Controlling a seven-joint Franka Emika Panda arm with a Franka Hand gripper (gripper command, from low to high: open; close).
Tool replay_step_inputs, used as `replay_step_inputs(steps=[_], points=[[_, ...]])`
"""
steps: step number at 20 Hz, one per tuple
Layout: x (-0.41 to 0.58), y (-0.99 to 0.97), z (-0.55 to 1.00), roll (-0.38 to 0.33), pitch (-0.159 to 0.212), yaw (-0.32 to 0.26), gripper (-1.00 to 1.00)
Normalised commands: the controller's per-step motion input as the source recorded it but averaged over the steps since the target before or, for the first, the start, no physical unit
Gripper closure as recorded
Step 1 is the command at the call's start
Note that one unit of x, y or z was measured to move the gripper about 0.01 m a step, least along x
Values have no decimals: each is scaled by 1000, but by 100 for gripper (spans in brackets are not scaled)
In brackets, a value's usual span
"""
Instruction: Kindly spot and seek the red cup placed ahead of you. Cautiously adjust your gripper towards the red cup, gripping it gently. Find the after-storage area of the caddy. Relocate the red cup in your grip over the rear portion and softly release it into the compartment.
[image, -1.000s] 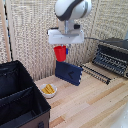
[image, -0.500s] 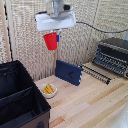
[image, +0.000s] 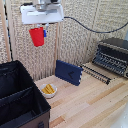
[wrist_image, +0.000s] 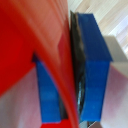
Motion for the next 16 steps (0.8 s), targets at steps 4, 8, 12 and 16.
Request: replay_step_inputs(steps=[4,8,12,16], points=[[195,949,214,0,40,9,100],[141,929,-33,0,88,43,100],[77,857,-184,0,91,72,100],[44,685,-336,0,35,108,100]])
